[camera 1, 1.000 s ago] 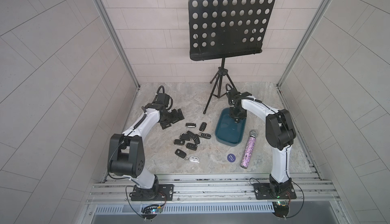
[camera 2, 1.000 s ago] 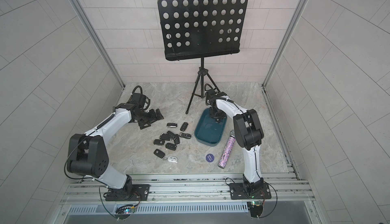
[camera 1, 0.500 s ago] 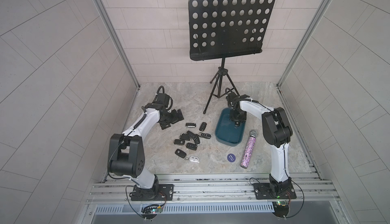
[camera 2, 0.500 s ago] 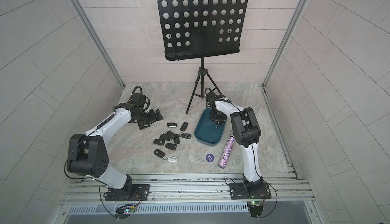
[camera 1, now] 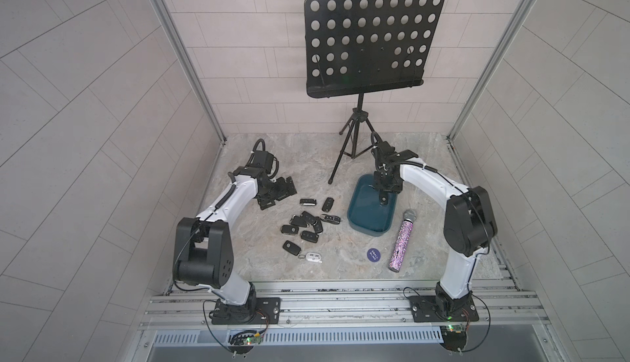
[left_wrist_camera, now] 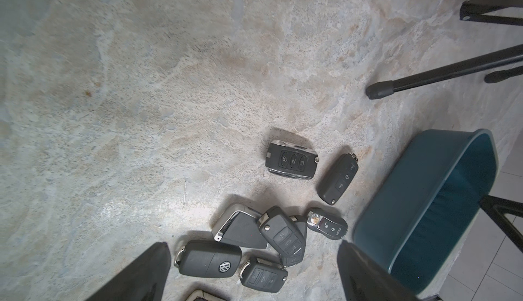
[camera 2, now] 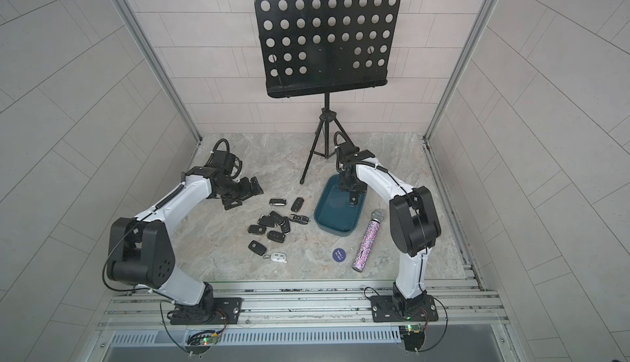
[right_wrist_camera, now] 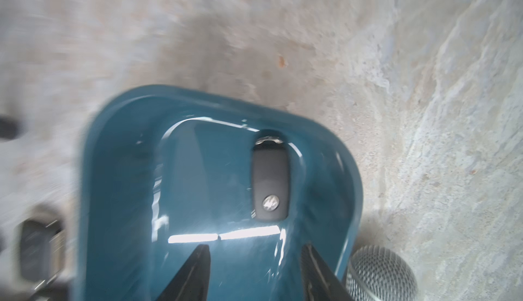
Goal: Place the car key into the storage box
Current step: Place the car key in the storage box.
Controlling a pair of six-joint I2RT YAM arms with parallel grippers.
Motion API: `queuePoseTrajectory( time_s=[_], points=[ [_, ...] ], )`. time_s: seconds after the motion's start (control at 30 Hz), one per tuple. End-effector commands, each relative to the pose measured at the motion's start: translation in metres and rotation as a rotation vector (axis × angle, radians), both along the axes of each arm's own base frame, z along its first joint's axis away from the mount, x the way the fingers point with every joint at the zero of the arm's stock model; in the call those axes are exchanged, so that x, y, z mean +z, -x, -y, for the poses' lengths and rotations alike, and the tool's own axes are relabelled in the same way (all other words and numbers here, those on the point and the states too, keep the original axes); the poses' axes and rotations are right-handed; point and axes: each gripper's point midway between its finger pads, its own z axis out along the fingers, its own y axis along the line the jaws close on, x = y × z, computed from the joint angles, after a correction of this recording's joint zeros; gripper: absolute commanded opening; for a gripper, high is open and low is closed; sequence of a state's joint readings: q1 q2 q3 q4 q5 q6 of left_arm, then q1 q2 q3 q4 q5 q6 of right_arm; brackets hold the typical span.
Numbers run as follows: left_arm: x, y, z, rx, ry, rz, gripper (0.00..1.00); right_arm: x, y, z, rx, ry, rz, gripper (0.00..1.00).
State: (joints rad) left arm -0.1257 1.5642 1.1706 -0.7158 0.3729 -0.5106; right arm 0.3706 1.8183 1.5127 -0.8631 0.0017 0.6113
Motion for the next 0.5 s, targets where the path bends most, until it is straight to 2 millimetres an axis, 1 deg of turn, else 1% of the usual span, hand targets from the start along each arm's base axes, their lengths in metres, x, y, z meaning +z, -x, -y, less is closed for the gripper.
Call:
queuePoseTrajectory(
  time_s=[0.0,0.07,0.23,0.3,0.4,0.47],
  points=[
    [0.005,0.012,-0.004,-0.009,-0.018,0.0,1.0,0.014,0.016,-0.027,0.14,-0.059,0.027,0.55],
    [0.003,0.018,-0.004,-0.011,-0.017,-0.008,1.0,0.019,0.023,-0.042,0.211,-0.079,0.045,0.55],
    [-0.007,0.036,-0.008,-0.011,-0.028,-0.04,1.0,0.029,0.044,-0.089,0.421,-0.091,0.108,0.55],
    [-0.012,0.044,-0.009,-0.011,-0.032,-0.054,1.0,0.034,0.053,-0.116,0.531,-0.094,0.143,0.56],
    [-0.015,0.051,-0.01,-0.011,-0.036,-0.063,1.0,0.035,0.067,-0.15,0.656,-0.106,0.155,0.56],
    [-0.015,0.055,-0.012,-0.006,-0.042,-0.063,1.0,0.032,0.074,-0.168,0.719,-0.109,0.152,0.56]
  ],
)
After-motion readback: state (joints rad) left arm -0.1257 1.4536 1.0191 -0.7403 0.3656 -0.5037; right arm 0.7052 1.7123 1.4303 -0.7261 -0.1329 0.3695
